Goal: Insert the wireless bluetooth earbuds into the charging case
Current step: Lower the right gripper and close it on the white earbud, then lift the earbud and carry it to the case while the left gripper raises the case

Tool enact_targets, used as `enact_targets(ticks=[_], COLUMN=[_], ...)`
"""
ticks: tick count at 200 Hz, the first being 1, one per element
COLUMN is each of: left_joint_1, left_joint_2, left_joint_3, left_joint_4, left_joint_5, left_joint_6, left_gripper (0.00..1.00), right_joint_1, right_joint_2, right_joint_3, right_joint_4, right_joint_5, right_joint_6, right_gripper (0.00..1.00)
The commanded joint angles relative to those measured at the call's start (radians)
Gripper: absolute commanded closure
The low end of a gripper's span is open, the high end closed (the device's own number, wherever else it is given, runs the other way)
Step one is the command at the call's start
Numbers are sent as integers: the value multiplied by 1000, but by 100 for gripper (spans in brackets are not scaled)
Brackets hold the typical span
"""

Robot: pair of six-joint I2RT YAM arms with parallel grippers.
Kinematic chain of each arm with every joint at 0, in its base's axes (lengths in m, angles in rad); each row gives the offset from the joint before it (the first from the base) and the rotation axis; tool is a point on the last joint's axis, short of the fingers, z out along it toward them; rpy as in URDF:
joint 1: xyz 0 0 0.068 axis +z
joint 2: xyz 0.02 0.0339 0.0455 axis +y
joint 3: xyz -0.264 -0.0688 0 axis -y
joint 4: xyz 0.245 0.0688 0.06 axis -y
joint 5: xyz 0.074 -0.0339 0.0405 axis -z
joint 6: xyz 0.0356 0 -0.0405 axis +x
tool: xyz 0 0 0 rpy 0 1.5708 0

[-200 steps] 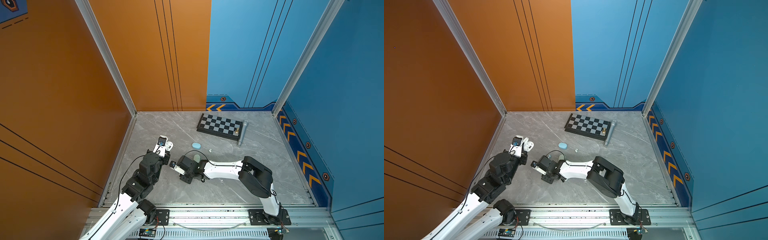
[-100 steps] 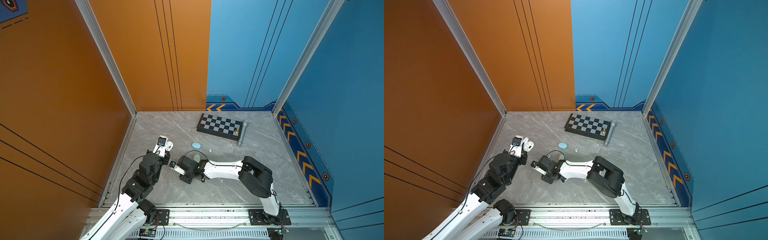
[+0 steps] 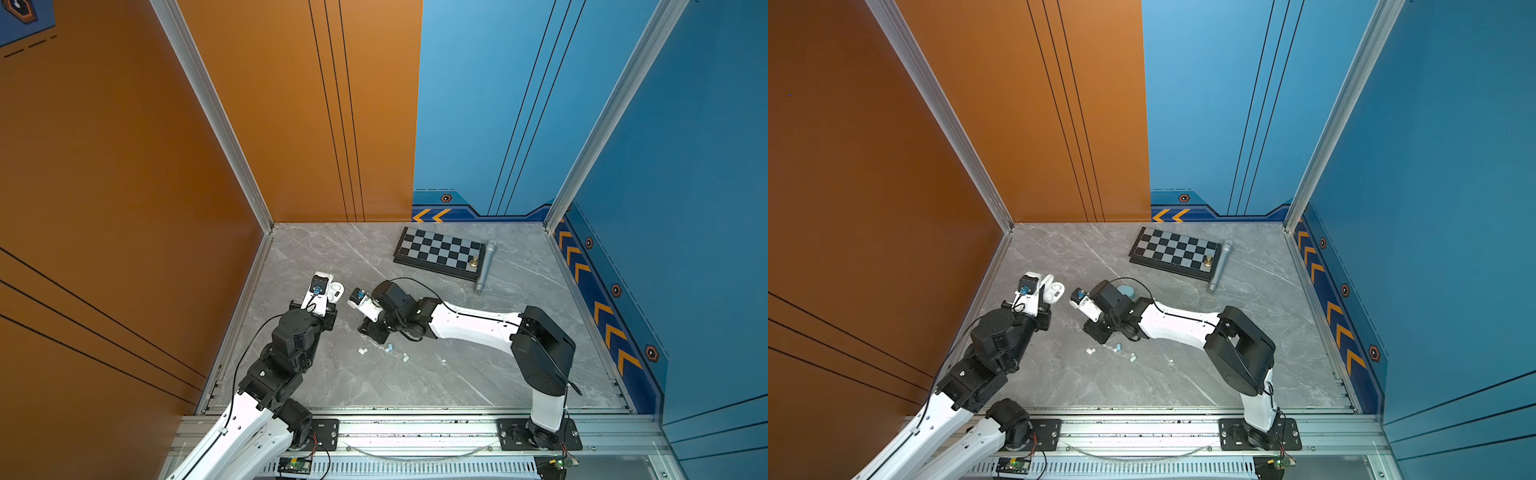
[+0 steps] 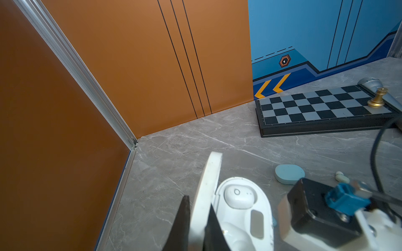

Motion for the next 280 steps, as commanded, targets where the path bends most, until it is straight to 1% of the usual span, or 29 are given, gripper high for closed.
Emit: enact_targets(ticks=[1, 24, 74, 116, 125, 198, 280], left_joint_1=[9, 10, 12, 13, 14, 16, 18], left_joint_2=[-12, -15, -15, -21, -24, -19, -17], left_joint_3=[4, 6, 3, 1, 1, 7, 6], left_joint_4=[-10, -15, -23, -27, -30, -35, -29], left_joint_5=[14, 8, 5, 1, 0, 2, 2], left_joint_6=[10, 16, 21, 22, 22, 27, 26], left_gripper=[100, 100, 100, 100, 100, 100, 100], right_joint_1=[16, 37, 91, 99, 100, 106, 112], right_joint_2=[44, 79, 145, 166, 198, 240, 225], right_joint_3=[37, 55, 71, 86, 90, 97, 85], right_joint_4=[-65, -87, -87, -86, -85, -86, -101], right_joint_5=[25, 70, 117, 146, 149, 145, 156], right_joint_6=[2, 6, -7, -27, -27, -35, -46], right_gripper=[64, 64, 62, 61, 61, 65, 78])
